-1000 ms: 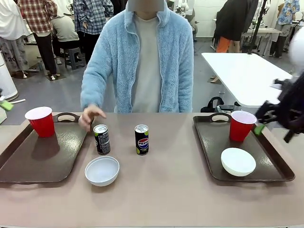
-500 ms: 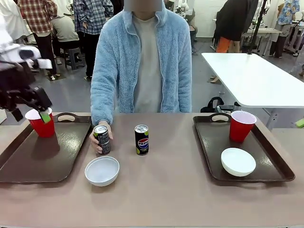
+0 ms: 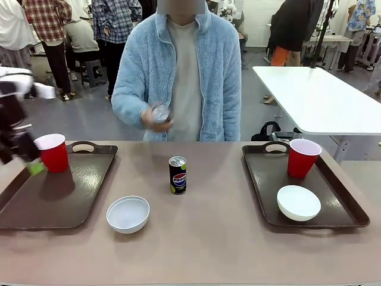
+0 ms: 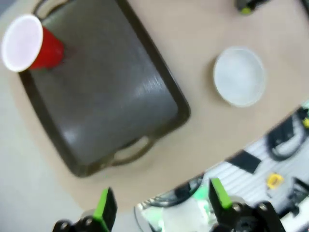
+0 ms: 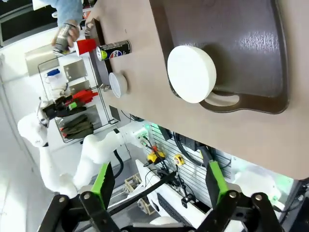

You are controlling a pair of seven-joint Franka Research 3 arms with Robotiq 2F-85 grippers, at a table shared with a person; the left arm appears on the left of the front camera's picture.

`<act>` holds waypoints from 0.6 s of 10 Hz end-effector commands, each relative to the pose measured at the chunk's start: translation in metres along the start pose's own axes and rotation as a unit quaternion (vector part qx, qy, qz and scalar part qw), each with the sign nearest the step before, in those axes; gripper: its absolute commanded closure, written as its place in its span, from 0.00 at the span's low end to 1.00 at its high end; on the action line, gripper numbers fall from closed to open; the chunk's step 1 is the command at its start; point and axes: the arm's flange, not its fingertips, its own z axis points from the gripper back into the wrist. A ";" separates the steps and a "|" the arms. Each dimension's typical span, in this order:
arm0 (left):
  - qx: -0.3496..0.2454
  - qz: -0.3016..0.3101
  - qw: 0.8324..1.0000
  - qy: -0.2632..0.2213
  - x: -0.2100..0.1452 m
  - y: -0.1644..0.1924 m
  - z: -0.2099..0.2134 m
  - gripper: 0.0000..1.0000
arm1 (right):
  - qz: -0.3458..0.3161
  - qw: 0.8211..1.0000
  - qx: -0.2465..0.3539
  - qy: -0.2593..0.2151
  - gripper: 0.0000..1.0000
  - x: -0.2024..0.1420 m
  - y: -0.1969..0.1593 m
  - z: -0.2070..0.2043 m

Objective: Prepare tableware on both trays.
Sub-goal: Pick up a Picnic Bowl from the table and place it on a Handle tray.

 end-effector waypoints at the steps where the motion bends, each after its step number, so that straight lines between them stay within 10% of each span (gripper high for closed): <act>1: -0.024 -0.009 1.000 -0.005 -0.047 0.011 0.011 0.00 | 0.016 1.000 0.015 -0.006 0.01 -0.002 0.007 0.003; 6: -0.047 -0.007 0.999 -0.018 -0.024 0.013 0.002 0.00 | 0.003 0.996 0.087 -0.002 0.01 0.000 -0.017 0.026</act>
